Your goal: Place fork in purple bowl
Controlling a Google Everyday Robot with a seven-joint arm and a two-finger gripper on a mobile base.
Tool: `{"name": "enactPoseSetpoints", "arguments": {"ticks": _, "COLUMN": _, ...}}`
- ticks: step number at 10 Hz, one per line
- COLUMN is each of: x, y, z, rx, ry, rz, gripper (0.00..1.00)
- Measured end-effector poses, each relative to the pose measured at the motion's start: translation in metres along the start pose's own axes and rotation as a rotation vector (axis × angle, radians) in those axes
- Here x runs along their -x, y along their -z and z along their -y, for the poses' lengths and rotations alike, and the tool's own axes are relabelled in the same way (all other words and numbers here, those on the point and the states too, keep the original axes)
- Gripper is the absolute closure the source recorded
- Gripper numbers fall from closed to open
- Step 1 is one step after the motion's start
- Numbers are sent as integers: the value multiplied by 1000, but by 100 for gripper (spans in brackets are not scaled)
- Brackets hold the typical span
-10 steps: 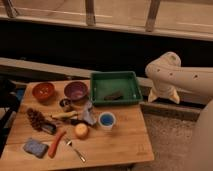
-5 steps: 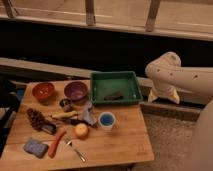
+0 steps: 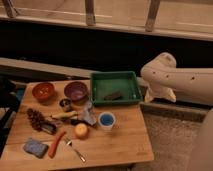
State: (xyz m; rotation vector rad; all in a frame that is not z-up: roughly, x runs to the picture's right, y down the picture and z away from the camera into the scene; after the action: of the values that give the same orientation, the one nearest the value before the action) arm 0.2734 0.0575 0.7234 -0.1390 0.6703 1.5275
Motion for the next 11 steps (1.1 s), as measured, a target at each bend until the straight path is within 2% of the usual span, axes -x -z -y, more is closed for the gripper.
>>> {"name": "enactPoseSetpoints", "arguments": {"ticks": 2, "x": 2, "y": 18, "z": -40, "rx": 31, "ry": 103, "rz": 40, "gripper": 20}}
{"name": "enactPoseSetpoints", "arguments": {"ticks": 3, "x": 3, "y": 35, "z": -75, "rx": 74, "ry": 184, "rz": 66, "gripper": 20}}
{"name": "enactPoseSetpoints", "arguments": {"ticks": 4, "x": 1, "y": 45, "z": -91, "rx": 99, "ry": 229, "rz": 73, "gripper": 20}}
{"name": "enactPoseSetpoints", "arguments": {"ticks": 5, "x": -4, "y": 60, "z": -117, "rx": 144, "ry": 298, "rz": 80, "gripper": 20}}
{"name": "enactPoseSetpoints", "arguments": {"ticks": 7, "x": -30, "y": 90, "z": -169, "rx": 236, "ry": 456, "rz": 75, "gripper": 20}}
{"name": "enactPoseSetpoints", "arguments": {"ticks": 8, "x": -48, "y": 100, "z": -186, "rx": 260, "ry": 532, "rz": 67, "gripper": 20}}
{"name": "enactPoseSetpoints", "arguments": {"ticks": 9, "x": -65, "y": 107, "z": -197, "rx": 267, "ry": 586, "rz": 63, "gripper": 20}}
{"name": "enactPoseSetpoints", "arguments": {"ticks": 10, "x": -83, "y": 114, "z": -208, "rx": 264, "ry": 639, "rz": 66, "gripper": 20}}
{"name": "enactPoseSetpoints", "arguments": {"ticks": 11, "x": -90, "y": 115, "z": -211, "rx": 260, "ry": 660, "rz": 67, "gripper": 20}}
